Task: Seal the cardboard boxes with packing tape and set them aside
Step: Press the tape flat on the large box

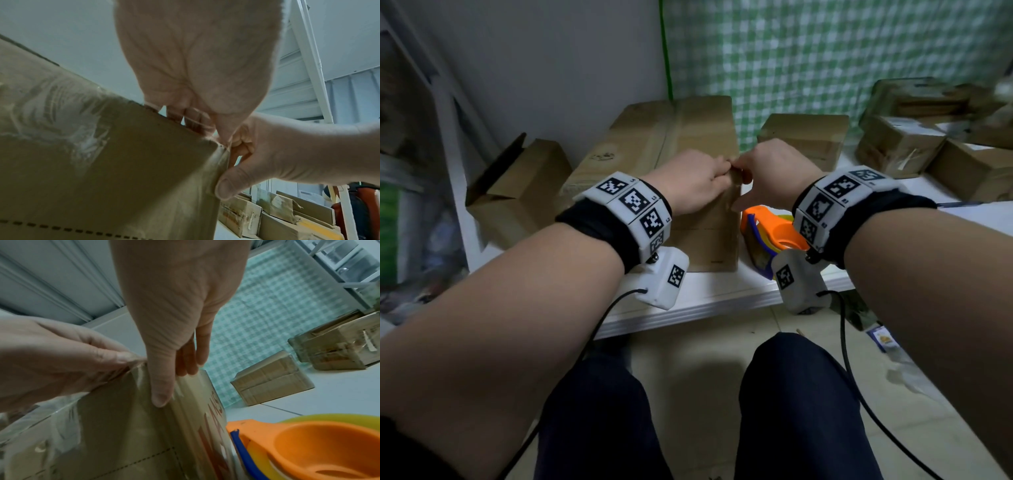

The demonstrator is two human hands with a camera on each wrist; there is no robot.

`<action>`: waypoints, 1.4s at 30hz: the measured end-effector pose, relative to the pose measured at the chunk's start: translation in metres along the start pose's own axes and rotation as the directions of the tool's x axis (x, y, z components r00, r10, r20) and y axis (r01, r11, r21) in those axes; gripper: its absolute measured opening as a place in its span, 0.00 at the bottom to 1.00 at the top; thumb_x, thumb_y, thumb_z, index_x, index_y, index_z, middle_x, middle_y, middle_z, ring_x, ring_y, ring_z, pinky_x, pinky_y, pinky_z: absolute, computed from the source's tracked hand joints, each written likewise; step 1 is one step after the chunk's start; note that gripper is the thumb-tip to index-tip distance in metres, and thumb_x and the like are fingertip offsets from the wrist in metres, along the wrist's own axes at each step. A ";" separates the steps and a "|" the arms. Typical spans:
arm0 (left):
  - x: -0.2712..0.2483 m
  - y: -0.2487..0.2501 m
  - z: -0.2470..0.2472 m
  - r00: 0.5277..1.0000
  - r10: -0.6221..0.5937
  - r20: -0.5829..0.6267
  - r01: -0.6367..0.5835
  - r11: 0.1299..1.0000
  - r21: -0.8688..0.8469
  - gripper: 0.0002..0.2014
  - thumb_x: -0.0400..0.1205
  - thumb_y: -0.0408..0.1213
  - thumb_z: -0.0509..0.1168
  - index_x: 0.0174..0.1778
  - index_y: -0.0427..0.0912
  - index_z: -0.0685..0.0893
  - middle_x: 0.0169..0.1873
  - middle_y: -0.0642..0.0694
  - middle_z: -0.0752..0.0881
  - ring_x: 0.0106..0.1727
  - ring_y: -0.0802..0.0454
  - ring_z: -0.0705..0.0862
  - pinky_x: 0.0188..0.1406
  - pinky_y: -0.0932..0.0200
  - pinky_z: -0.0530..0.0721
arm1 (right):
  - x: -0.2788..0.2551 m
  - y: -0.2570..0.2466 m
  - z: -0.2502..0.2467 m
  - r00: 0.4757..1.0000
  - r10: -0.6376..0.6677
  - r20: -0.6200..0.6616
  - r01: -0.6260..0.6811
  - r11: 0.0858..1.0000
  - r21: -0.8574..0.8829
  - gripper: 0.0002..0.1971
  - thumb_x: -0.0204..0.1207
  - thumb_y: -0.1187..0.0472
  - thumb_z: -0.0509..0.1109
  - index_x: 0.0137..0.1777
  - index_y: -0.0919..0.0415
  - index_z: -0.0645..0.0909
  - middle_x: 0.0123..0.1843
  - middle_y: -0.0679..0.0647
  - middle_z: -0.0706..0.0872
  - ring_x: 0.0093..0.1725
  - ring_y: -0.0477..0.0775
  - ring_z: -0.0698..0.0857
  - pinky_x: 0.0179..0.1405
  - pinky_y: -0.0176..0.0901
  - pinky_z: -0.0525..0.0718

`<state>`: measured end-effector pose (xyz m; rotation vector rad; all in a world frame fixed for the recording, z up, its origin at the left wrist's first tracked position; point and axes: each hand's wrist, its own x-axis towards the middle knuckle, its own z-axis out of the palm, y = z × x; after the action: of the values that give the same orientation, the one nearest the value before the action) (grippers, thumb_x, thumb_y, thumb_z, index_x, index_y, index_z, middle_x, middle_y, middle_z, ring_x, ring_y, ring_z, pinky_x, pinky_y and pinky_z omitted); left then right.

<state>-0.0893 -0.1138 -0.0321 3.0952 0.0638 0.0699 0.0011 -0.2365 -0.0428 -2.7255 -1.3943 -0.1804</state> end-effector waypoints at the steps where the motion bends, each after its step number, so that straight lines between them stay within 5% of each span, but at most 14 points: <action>1: 0.000 0.000 0.000 1.000 0.001 -0.001 -0.001 1.000 -0.006 0.21 0.88 0.42 0.51 0.75 0.38 0.73 0.73 0.38 0.74 0.74 0.43 0.72 0.73 0.50 0.68 | 0.000 0.000 0.001 1.000 0.000 -0.008 0.000 1.000 0.003 0.17 0.67 0.47 0.79 0.45 0.56 0.78 0.40 0.53 0.80 0.41 0.56 0.78 0.43 0.47 0.80; 6: 0.001 0.000 0.000 1.000 0.005 -0.016 -0.005 1.000 -0.012 0.20 0.88 0.43 0.52 0.71 0.38 0.78 0.69 0.37 0.79 0.71 0.42 0.75 0.69 0.46 0.72 | 0.001 -0.001 0.004 0.999 0.029 -0.022 -0.028 0.999 0.028 0.18 0.66 0.45 0.79 0.41 0.52 0.73 0.37 0.51 0.77 0.41 0.55 0.78 0.42 0.49 0.82; 17: 0.002 -0.004 -0.003 1.000 -0.006 -0.017 0.006 1.000 -0.015 0.19 0.85 0.47 0.56 0.68 0.42 0.81 0.65 0.39 0.82 0.66 0.42 0.79 0.64 0.45 0.76 | 0.000 -0.006 0.004 0.996 0.062 -0.061 -0.064 0.998 -0.029 0.22 0.67 0.38 0.75 0.48 0.57 0.81 0.38 0.52 0.76 0.41 0.56 0.78 0.34 0.44 0.71; 20: -0.001 -0.010 -0.006 1.000 0.014 0.008 -0.014 0.999 -0.042 0.20 0.82 0.42 0.63 0.71 0.47 0.79 0.68 0.43 0.81 0.67 0.45 0.78 0.68 0.50 0.76 | -0.002 -0.004 0.002 0.997 0.057 -0.051 -0.058 0.998 -0.020 0.22 0.70 0.38 0.72 0.47 0.57 0.80 0.37 0.51 0.75 0.43 0.56 0.79 0.36 0.43 0.71; 22: -0.008 -0.017 -0.009 0.999 0.003 0.032 -0.001 0.999 -0.045 0.27 0.79 0.39 0.67 0.76 0.50 0.73 0.74 0.50 0.75 0.72 0.51 0.75 0.72 0.60 0.70 | -0.001 -0.004 0.002 0.998 0.052 -0.037 -0.054 0.998 -0.045 0.25 0.72 0.37 0.70 0.56 0.58 0.81 0.44 0.53 0.80 0.47 0.57 0.80 0.39 0.44 0.74; 25: -0.022 -0.036 -0.014 0.995 -0.102 -0.017 0.102 0.995 0.006 0.28 0.78 0.38 0.69 0.76 0.50 0.73 0.72 0.51 0.77 0.69 0.51 0.77 0.65 0.62 0.71 | 0.000 -0.003 0.000 0.998 0.067 -0.015 -0.067 0.997 -0.047 0.28 0.76 0.37 0.66 0.66 0.57 0.80 0.54 0.56 0.84 0.53 0.59 0.83 0.43 0.45 0.78; 30: -0.050 -0.082 -0.017 0.944 -0.327 -0.046 0.330 0.939 0.093 0.27 0.79 0.43 0.68 0.76 0.48 0.73 0.68 0.44 0.80 0.67 0.44 0.78 0.65 0.50 0.78 | 0.000 0.000 -0.004 0.996 0.085 -0.018 -0.086 0.996 -0.038 0.23 0.81 0.40 0.60 0.66 0.55 0.81 0.48 0.55 0.82 0.49 0.58 0.82 0.38 0.45 0.76; 35: -0.064 -0.103 -0.010 0.913 -0.395 -0.097 0.400 0.916 0.031 0.24 0.81 0.41 0.66 0.75 0.47 0.74 0.68 0.41 0.80 0.67 0.43 0.78 0.64 0.54 0.74 | -0.002 -0.001 -0.007 0.996 0.084 -0.034 -0.085 0.995 -0.059 0.22 0.84 0.42 0.55 0.69 0.51 0.79 0.49 0.53 0.78 0.51 0.56 0.79 0.33 0.42 0.70; 38: -0.065 -0.105 -0.009 0.917 -0.374 -0.136 0.383 0.923 0.044 0.21 0.81 0.41 0.66 0.70 0.47 0.80 0.64 0.41 0.83 0.64 0.42 0.80 0.63 0.53 0.77 | -0.003 -0.004 -0.008 0.999 0.044 -0.031 -0.048 0.989 -0.142 0.24 0.84 0.41 0.54 0.71 0.52 0.78 0.63 0.55 0.78 0.65 0.58 0.74 0.47 0.49 0.77; 42: -0.070 -0.097 -0.010 0.924 -0.335 -0.184 0.352 0.934 0.067 0.20 0.78 0.48 0.67 0.66 0.49 0.83 0.59 0.44 0.86 0.60 0.44 0.82 0.57 0.54 0.79 | -0.001 -0.022 -0.008 0.997 -0.063 -0.038 0.054 0.974 -0.219 0.29 0.78 0.37 0.61 0.72 0.54 0.77 0.67 0.55 0.77 0.66 0.60 0.73 0.56 0.54 0.79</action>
<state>-0.1632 -0.0195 -0.0293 3.1119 0.6330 0.3257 -0.0175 -0.2253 -0.0350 -2.8323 -1.5277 -0.4202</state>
